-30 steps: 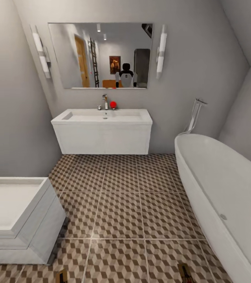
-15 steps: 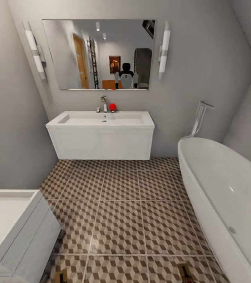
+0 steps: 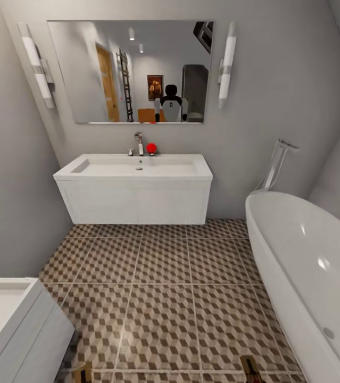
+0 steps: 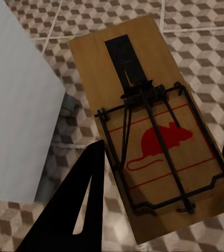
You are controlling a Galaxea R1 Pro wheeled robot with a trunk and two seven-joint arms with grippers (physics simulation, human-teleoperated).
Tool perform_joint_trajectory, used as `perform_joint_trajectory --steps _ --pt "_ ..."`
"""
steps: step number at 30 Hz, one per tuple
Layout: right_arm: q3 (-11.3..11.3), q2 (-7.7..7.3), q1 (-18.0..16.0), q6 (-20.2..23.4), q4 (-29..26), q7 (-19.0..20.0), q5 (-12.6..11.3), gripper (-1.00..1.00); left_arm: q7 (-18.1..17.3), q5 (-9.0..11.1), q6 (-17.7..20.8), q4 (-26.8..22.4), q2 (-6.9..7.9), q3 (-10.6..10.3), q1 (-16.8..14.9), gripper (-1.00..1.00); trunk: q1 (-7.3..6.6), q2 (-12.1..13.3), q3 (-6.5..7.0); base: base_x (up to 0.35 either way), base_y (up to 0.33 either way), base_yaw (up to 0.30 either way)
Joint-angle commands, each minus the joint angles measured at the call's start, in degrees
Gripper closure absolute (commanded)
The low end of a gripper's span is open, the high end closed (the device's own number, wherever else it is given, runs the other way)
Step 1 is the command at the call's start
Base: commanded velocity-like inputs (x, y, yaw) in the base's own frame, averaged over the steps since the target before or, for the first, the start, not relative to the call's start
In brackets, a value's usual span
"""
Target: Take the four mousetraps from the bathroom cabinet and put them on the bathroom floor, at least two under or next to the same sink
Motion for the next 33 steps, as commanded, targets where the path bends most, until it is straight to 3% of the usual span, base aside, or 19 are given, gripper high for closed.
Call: perform_joint_trajectory --steps 1,33 --pt "0.0 0.02 0.0 -0.4 0.0 -0.3 0.5 1.00 0.3 0.2 -0.3 0.2 -0.03 -0.5 -0.1 1.00 0.03 0.0 -0.05 0.314 0.000 0.000" --pt "0.0 0.02 0.0 -1.2 0.0 -0.3 0.5 1.00 0.2 0.2 -0.3 0.2 -0.11 -0.5 -0.1 1.00 0.03 0.0 -0.05 0.315 0.000 0.000"
